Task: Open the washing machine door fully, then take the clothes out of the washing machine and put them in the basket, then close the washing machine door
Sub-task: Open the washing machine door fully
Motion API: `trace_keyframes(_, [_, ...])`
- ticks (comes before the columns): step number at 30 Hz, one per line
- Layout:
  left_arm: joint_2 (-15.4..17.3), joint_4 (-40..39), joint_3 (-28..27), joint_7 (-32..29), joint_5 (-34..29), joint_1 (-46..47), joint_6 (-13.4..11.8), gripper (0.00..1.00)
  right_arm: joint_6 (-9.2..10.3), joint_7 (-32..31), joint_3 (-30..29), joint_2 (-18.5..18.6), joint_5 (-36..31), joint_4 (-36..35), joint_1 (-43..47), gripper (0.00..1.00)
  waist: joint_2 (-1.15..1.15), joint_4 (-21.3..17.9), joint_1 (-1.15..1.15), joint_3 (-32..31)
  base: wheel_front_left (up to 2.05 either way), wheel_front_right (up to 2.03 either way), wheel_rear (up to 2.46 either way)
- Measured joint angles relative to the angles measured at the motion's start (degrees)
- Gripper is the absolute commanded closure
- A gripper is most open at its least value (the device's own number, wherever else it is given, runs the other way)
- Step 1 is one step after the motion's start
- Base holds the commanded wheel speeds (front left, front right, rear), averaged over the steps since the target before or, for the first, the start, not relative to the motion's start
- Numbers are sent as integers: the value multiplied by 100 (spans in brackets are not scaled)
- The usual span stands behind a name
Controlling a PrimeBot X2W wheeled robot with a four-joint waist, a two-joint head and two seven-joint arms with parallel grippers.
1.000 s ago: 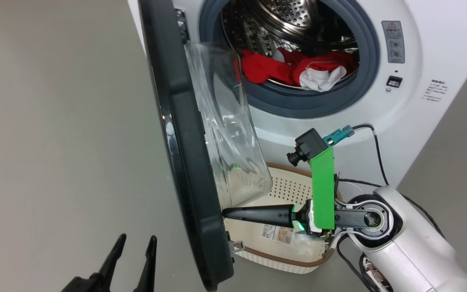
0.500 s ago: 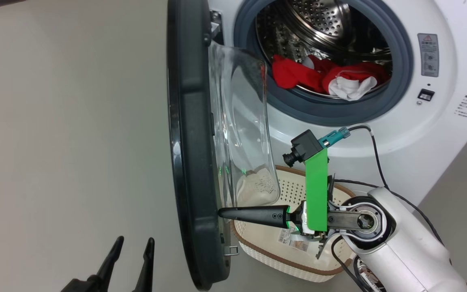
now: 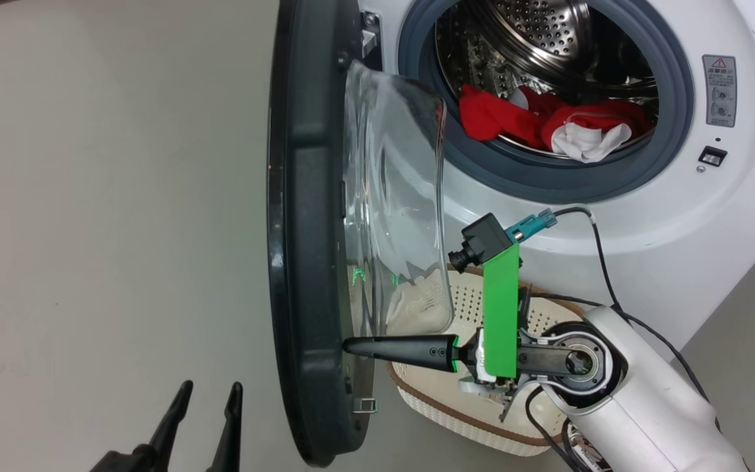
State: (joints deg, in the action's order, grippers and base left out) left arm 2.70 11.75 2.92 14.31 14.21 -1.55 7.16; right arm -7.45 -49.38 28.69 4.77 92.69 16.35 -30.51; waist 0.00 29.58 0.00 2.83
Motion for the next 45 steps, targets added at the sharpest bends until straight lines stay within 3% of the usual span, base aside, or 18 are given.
trace_keyframes(13, [-2, -18, -60, 0, 9, 0, 0, 0, 1, 107, 126, -13, 8, 52, -13, 100, 0, -5, 0, -18, 0, 0, 0])
trace_keyframes(14, [-2, -15, -57, 0, 9, 0, 0, 0, 1, 134, 119, -16, 2, 51, -13, 94, 0, -10, 0, -27, 0, 0, 0])
trace_keyframes(15, [-2, -13, -49, 0, 8, 0, 0, 0, 1, 160, 112, -16, -2, 51, -10, 70, 0, -15, 0, -36, 0, 0, 0])
trace_keyframes(17, [-3, -10, -33, 0, 7, 0, 0, 0, 0, 201, 89, -16, -19, 45, 3, 51, 0, -37, 0, -47, 0, 0, 0])
trace_keyframes(18, [-3, -8, -31, 0, 4, 1, 0, 0, 0, 256, 56, -15, -67, 34, 29, 24, 0, -74, 0, -47, 0, 0, 0])
trace_keyframes(19, [-3, -5, -32, 0, 3, 1, 0, 0, 1, 285, 26, -11, -86, 24, 64, 24, 0, -96, 0, -45, 0, 0, 0])
trace_keyframes(20, [-3, -1, -34, 0, 1, 1, 0, 0, 0, 302, 10, 1, -103, 25, 110, 0, 0, -118, 0, -44, 0, 0, 0])
trace_keyframes(30, [-5, 30, -78, 0, -2, 5, 0, 0, 1, 680, -138, 226, -371, 36, 489, 0, 0, -379, 0, -29, 0, 0, 0])
trace_keyframes(45, [4, 78, -188, 0, -3, 2, 0, 0, 0, 1926, -201, 633, -979, 146, 1100, 0, 0, -653, 0, -147, 0, 0, 0])
